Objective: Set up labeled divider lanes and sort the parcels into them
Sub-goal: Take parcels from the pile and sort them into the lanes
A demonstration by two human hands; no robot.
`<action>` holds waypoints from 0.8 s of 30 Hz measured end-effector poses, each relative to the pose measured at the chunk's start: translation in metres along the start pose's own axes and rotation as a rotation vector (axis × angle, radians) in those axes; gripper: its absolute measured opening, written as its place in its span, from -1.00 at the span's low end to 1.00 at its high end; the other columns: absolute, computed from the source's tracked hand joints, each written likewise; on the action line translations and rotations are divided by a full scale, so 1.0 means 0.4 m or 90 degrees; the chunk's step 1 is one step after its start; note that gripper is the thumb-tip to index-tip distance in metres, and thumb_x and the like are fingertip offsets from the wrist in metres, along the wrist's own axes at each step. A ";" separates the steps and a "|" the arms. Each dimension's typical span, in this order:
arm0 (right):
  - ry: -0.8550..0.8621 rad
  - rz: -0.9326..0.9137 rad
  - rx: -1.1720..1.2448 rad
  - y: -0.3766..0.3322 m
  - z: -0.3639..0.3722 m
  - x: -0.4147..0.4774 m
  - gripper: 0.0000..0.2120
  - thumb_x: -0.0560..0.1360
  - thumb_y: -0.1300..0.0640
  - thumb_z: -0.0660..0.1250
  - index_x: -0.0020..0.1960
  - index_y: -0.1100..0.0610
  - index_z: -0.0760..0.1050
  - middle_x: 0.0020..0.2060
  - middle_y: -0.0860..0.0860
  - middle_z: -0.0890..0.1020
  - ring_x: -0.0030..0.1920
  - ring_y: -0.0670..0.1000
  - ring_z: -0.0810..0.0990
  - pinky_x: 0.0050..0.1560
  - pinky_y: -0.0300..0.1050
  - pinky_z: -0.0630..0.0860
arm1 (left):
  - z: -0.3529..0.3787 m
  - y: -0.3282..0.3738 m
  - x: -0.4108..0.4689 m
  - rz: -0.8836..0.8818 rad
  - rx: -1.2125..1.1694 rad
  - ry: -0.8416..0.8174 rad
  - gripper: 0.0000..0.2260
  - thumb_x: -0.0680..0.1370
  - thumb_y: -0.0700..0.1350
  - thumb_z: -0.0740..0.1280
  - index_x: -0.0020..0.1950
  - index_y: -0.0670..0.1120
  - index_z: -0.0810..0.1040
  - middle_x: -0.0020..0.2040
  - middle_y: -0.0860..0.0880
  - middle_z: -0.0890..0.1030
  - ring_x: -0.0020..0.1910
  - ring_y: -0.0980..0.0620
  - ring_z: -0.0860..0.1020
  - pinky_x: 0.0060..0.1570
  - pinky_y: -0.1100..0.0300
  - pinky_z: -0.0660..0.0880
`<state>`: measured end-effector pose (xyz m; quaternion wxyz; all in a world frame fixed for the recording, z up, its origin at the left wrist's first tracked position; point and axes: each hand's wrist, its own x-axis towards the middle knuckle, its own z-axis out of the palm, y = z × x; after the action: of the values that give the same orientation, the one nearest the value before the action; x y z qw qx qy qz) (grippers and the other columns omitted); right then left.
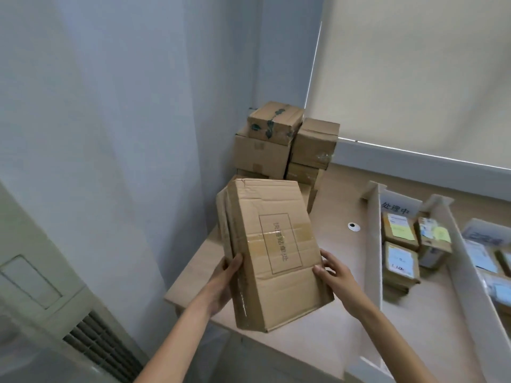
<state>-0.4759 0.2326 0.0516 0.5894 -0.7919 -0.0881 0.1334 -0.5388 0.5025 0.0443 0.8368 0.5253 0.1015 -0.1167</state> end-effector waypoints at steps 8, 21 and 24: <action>0.157 -0.091 -0.196 -0.189 0.051 -0.062 -0.33 0.50 -0.19 0.23 0.51 0.06 0.17 0.47 -0.04 0.27 0.45 -0.03 0.25 0.44 -0.07 0.22 | 0.212 0.099 0.019 0.173 0.109 0.118 -0.44 0.23 0.13 0.50 0.18 0.03 0.49 0.07 0.04 0.64 0.09 0.05 0.57 -0.05 0.20 0.48; 0.167 0.004 0.280 -0.198 -0.008 -0.165 -0.54 0.45 -0.14 0.23 0.21 0.13 0.48 0.06 0.14 0.65 0.09 0.14 0.63 0.03 -0.01 0.59 | 0.255 0.163 -0.066 0.265 0.334 -0.108 -0.72 0.61 -0.18 0.21 0.30 0.01 0.50 0.28 0.10 0.49 0.21 0.27 0.47 0.20 0.28 0.46; 0.121 0.013 0.377 -0.184 -0.014 -0.201 -0.54 0.49 -0.14 0.15 0.27 0.10 0.45 0.13 0.14 0.63 0.12 0.13 0.62 0.02 -0.01 0.61 | 0.239 0.164 -0.079 0.326 0.329 -0.083 -0.74 0.57 -0.23 0.27 0.22 0.02 0.55 0.25 0.02 0.54 0.17 0.19 0.54 0.06 0.25 0.54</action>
<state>-0.5491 0.2251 0.1323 0.7986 -0.5956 0.0178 0.0845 -0.5445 0.4465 0.1504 0.6834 0.7190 -0.1197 0.0413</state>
